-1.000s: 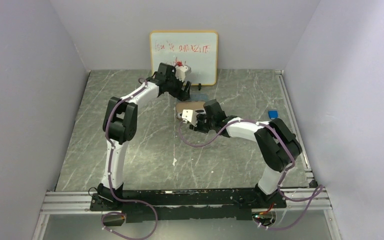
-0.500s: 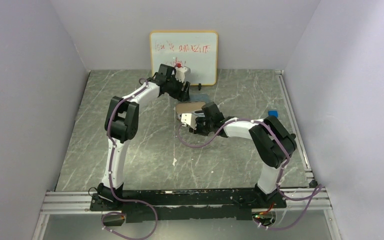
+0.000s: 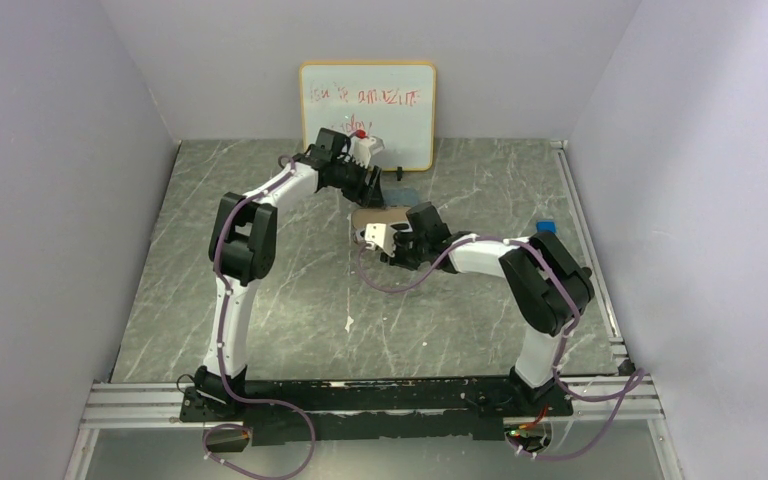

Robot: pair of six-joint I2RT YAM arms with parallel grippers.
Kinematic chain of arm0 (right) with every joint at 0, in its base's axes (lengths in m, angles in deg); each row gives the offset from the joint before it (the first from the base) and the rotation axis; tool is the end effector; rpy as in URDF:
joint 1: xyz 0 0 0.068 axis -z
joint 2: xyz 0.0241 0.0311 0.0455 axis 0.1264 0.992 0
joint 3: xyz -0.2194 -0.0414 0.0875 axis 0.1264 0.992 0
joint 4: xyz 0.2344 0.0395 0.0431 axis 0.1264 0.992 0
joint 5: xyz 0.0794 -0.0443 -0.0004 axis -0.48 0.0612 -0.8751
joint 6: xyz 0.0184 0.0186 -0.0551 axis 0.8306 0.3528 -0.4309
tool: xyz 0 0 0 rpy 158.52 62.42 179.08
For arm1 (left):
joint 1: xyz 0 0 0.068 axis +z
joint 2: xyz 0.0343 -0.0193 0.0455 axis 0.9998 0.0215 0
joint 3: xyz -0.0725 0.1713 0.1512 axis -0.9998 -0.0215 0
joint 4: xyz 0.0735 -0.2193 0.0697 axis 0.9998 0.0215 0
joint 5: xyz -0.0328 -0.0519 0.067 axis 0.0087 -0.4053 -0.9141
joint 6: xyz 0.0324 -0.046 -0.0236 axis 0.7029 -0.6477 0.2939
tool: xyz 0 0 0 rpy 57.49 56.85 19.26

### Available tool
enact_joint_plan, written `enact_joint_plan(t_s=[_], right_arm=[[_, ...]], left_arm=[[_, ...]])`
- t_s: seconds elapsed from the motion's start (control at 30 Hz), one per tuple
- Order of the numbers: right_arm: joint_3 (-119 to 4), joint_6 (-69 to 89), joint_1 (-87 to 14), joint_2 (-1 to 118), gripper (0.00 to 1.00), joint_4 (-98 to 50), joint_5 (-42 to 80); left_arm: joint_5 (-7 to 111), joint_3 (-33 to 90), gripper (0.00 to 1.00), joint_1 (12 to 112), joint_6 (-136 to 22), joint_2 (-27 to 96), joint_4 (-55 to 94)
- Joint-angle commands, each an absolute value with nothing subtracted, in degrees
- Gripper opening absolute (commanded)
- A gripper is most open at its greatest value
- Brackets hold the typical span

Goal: Organize the sunglasses
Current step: Close the sunglasses case at the center of the board.

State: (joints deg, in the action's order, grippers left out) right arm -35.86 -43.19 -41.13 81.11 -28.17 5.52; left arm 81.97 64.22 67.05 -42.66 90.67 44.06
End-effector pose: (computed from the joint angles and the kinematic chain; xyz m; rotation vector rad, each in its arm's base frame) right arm 0.2773 0.2063 0.1218 -1.6336 1.6583 0.3360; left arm 0.4329 -0.2031 0.1689 0.8193 2.2096 -0.9526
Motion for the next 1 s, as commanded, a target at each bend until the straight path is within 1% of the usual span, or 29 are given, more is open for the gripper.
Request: enact_joint_plan(t_s=[0.0, 0.13, 0.37, 0.47, 0.83, 0.97], right_arm=[[-38.14, -41.88, -40.46, 81.09, 0.3, -29.7, 4.12], [-38.54, -41.46, -40.48, 81.38, 0.29, -30.3, 4.79], [-39.5, -40.9, -40.57, 83.07, 0.29, -31.6, 6.86], [-40.31, -39.72, -40.57, 84.08, 0.29, -31.61, 7.77], [-41.61, -37.22, -40.55, 85.22, 0.29, -31.45, 7.69], [-42.62, -37.12, -40.57, 85.99, 0.28, -31.03, 7.43]], left_arm=[[86.78, 63.2, 0.66, 67.61, -44.07, 89.39, 43.7], [87.81, 62.12, 0.61, 67.59, -44.87, 88.58, 42.97], [89.37, 60.95, 0.58, 67.59, -45.19, 87.69, 42.96], [90.66, 60.22, 0.54, 67.59, -45.48, 87.2, 41.99], [94.34, 57.37, 0.52, 67.59, -48.71, 84.78, 39.24], [95.04, 56.65, 0.4, 67.59, -49.35, 83.82, 38.26]])
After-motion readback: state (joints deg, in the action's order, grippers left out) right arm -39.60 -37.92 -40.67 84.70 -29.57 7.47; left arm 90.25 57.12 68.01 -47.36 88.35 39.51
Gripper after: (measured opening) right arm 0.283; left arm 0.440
